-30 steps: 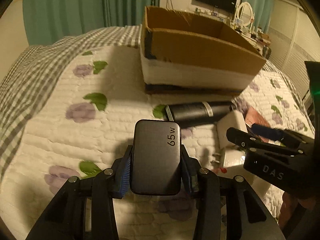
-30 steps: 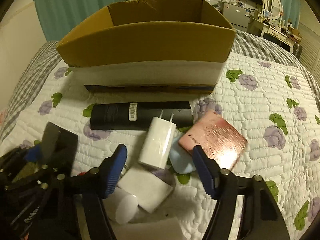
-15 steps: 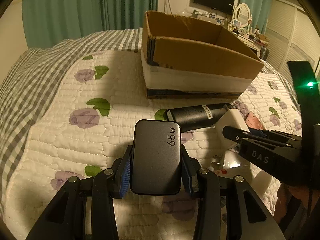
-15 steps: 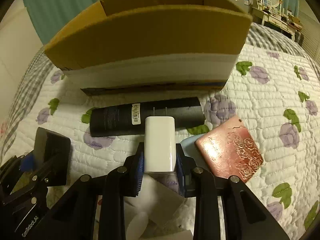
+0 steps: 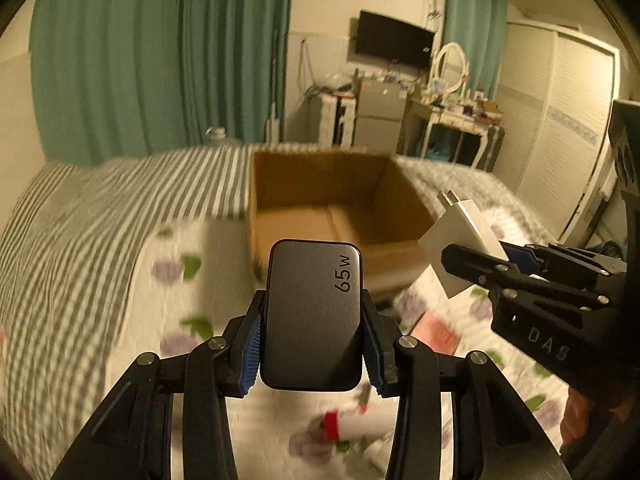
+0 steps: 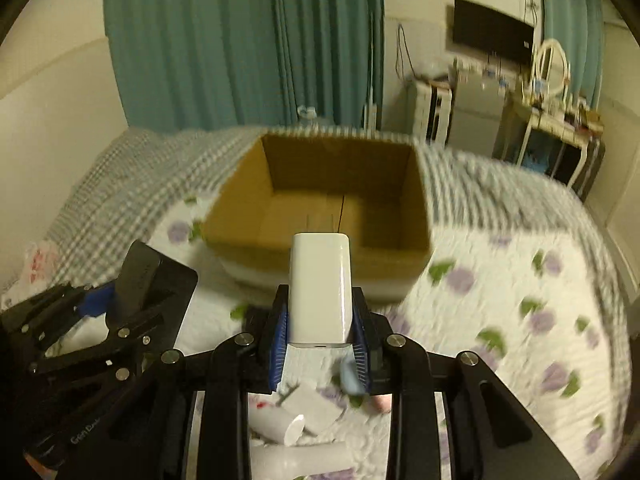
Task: Organize rigid objects
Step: 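Carry both chargers into the cardboard box and open both tools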
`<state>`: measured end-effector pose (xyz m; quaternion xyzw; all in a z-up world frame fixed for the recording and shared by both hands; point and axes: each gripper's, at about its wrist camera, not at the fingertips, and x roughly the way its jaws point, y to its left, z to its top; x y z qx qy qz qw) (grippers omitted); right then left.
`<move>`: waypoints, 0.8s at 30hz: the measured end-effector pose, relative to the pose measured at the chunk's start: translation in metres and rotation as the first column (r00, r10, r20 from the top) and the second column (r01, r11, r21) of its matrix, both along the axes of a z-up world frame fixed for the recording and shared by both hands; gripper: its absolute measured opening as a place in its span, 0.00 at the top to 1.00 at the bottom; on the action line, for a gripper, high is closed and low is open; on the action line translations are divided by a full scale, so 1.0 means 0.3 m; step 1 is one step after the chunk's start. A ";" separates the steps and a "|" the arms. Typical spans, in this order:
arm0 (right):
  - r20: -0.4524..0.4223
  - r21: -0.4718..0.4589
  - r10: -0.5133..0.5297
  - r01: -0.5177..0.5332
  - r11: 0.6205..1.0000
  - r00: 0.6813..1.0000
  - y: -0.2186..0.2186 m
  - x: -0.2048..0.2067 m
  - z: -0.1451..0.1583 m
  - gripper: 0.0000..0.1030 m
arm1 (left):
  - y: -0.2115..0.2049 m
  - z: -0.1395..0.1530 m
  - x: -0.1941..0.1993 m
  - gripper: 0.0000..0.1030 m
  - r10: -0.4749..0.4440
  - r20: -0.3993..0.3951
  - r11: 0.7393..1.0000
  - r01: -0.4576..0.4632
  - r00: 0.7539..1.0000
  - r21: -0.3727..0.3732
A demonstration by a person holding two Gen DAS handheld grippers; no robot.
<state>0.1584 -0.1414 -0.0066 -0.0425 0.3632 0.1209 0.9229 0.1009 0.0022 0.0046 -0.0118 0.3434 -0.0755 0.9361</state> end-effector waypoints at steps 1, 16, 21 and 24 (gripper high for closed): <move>0.017 -0.009 0.002 -0.002 1.000 1.000 0.003 0.016 0.032 0.74 | -0.002 0.037 0.025 0.58 -0.009 0.010 1.000 0.009 1.000 -0.016; 0.017 -0.021 -0.023 0.023 1.000 1.000 -0.029 0.493 -0.002 0.74 | -0.095 -0.020 0.545 0.58 -0.008 -0.030 0.998 0.010 1.000 0.063; -0.027 0.011 -0.034 0.034 0.999 0.999 -0.072 0.579 -0.133 0.74 | -0.099 -0.142 0.638 0.58 0.001 -0.082 0.998 0.004 0.997 0.058; -0.030 0.025 -0.039 0.040 0.999 0.999 -0.085 0.591 -0.165 0.74 | -0.105 -0.174 0.652 0.58 -0.004 -0.088 0.998 0.009 0.996 0.060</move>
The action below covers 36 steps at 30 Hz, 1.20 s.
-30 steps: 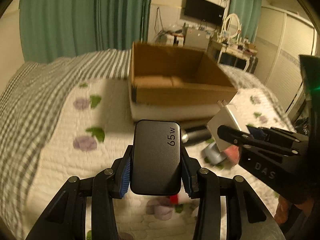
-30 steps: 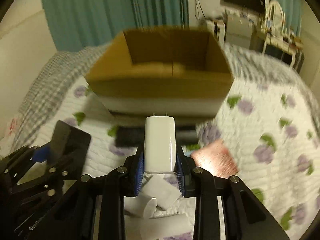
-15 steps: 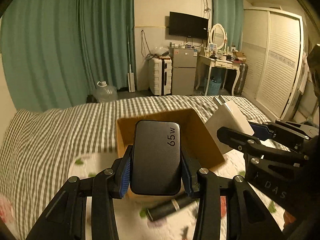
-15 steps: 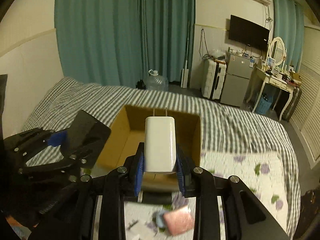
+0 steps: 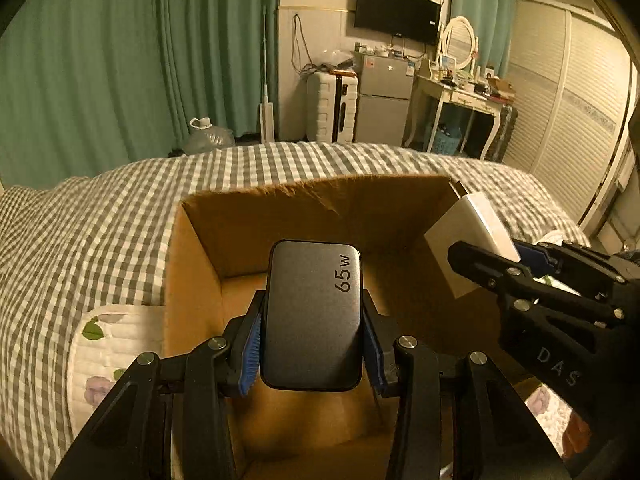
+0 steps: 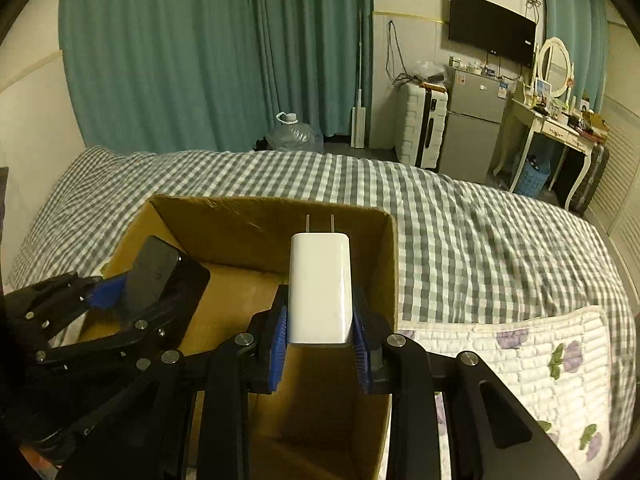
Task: Organize rigid objects
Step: 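Carry both chargers into the cardboard box and open both tools, then grasp the red-capped white bottle with left tool while right tool grasps white device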
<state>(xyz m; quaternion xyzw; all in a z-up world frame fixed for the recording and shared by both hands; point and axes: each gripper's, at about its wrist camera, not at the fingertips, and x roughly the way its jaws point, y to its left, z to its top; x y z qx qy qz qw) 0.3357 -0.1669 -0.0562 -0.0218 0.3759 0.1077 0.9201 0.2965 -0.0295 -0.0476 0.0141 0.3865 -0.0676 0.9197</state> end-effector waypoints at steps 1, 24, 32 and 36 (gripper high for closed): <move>0.005 0.026 -0.016 0.016 1.000 1.000 -0.013 -0.006 -0.004 0.73 | -0.002 -0.007 0.000 0.57 0.000 -0.007 1.000 0.000 1.000 0.001; 0.116 -0.071 -0.009 0.017 0.997 0.993 -0.112 -0.617 0.388 0.11 | 0.075 0.311 -0.563 0.34 0.096 0.067 0.995 -0.093 0.993 -0.037; -0.001 -0.104 0.080 -0.080 0.991 0.997 -0.100 -0.737 0.089 0.09 | 0.064 0.068 -0.689 0.34 0.124 -0.045 0.991 -0.127 0.991 -0.050; -0.068 -0.092 0.180 -0.186 0.978 0.981 -0.062 -0.758 -0.056 0.09 | 0.086 -0.073 -0.729 0.34 0.162 -0.088 0.987 -0.162 0.983 0.001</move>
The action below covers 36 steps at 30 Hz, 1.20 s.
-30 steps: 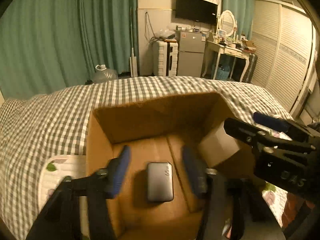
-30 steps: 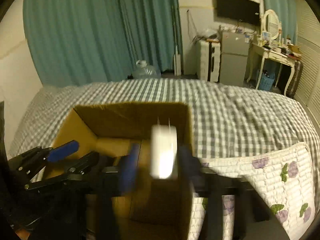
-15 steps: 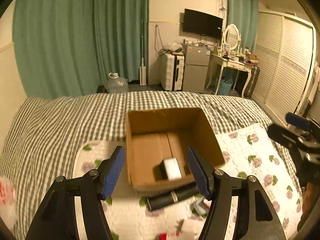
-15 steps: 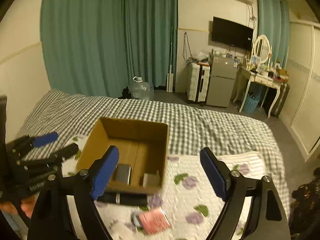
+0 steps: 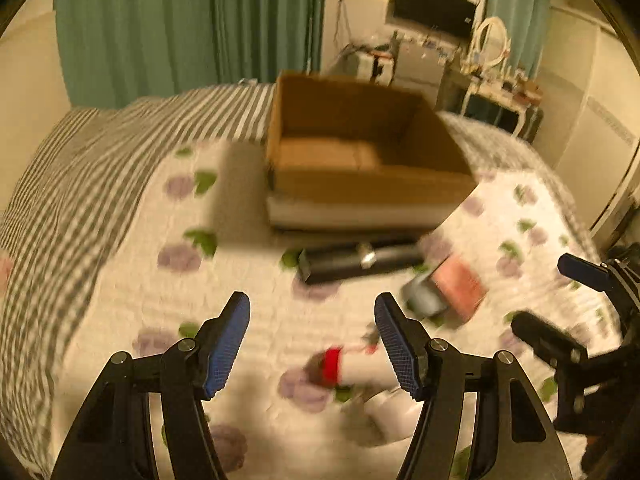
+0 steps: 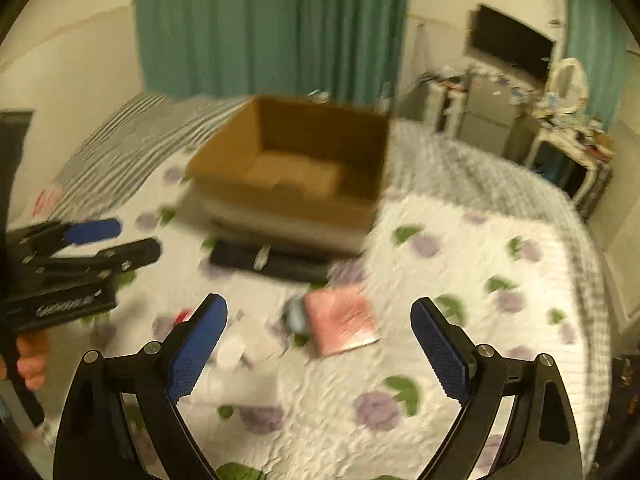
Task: Organize rigid objects
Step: 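Grasp the red-capped white bottle with left tool while right tool grasps white device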
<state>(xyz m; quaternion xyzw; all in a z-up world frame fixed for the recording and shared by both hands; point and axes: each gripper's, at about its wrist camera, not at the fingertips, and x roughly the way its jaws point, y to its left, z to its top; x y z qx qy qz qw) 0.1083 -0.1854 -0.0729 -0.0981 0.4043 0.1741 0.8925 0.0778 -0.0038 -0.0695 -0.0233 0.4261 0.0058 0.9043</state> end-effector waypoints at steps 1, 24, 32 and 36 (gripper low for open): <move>-0.019 -0.016 0.043 -0.043 0.999 0.999 0.019 -0.008 -0.040 0.09 | 0.015 -0.027 -0.012 0.34 0.011 -0.010 1.000 -0.011 1.000 0.002; -0.123 -0.234 0.355 -0.375 0.897 0.927 0.283 -0.121 -0.323 0.43 | 0.124 -0.188 -0.049 0.34 0.063 -0.096 0.997 -0.057 0.993 0.059; -0.078 -0.100 0.226 -0.233 0.967 0.971 0.192 -0.050 -0.184 0.48 | 0.086 -0.158 -0.055 0.34 0.036 -0.071 0.997 -0.032 0.997 0.065; -0.095 -0.068 0.098 -0.104 0.992 0.991 0.125 0.018 -0.138 0.48 | 0.044 -0.164 -0.057 0.34 -0.011 -0.069 0.998 0.015 0.998 0.067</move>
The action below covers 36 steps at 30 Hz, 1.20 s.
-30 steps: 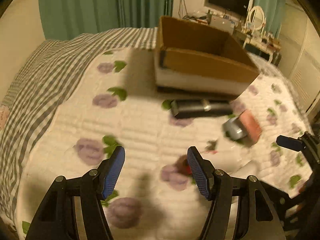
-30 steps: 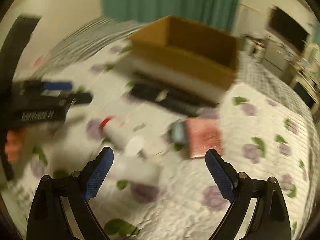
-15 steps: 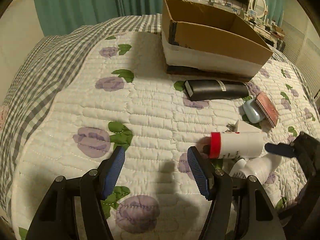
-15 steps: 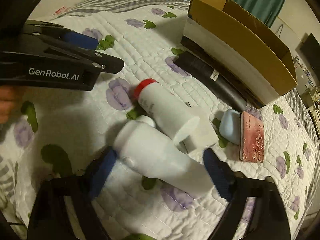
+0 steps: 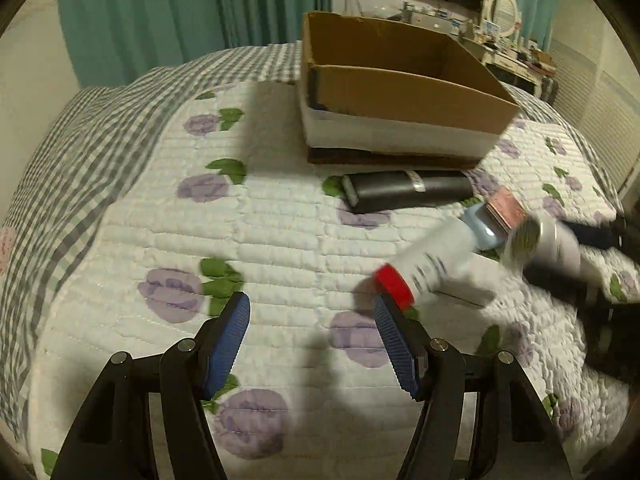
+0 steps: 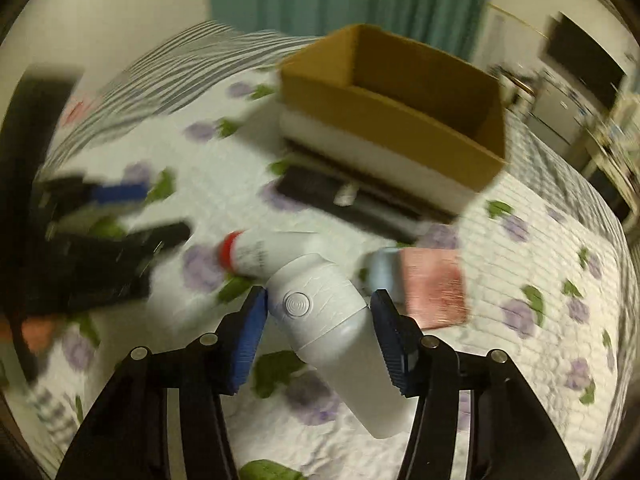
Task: Organize rigid objects
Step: 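Grasp the red-capped white bottle with left tool while right tool grasps white device, then lower the bottle and white device into the box and release both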
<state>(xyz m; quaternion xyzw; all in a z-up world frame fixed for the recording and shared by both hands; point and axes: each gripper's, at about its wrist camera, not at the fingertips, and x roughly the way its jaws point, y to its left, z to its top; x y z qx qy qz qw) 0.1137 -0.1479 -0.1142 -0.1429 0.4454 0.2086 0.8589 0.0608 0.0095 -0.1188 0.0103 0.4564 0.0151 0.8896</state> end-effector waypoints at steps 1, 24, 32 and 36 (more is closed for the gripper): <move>-0.012 0.004 -0.036 0.036 0.999 0.999 -0.018 0.022 0.006 0.48 | -0.011 -0.004 -0.001 0.34 -0.017 0.001 1.000 0.017 1.000 -0.001; -0.130 0.067 -0.176 0.186 0.980 0.976 -0.142 0.150 -0.082 0.49 | -0.198 -0.122 0.250 0.49 -0.239 -0.035 0.970 0.236 0.970 -0.059; -0.122 0.089 -0.189 0.200 0.976 0.974 -0.144 0.136 -0.063 0.49 | -0.220 -0.074 0.204 0.64 -0.270 -0.009 0.962 0.270 0.963 -0.036; -0.088 0.103 -0.196 0.205 0.973 0.977 -0.136 0.111 0.005 0.49 | -0.201 0.017 0.166 0.64 -0.254 0.044 0.966 0.256 0.966 -0.028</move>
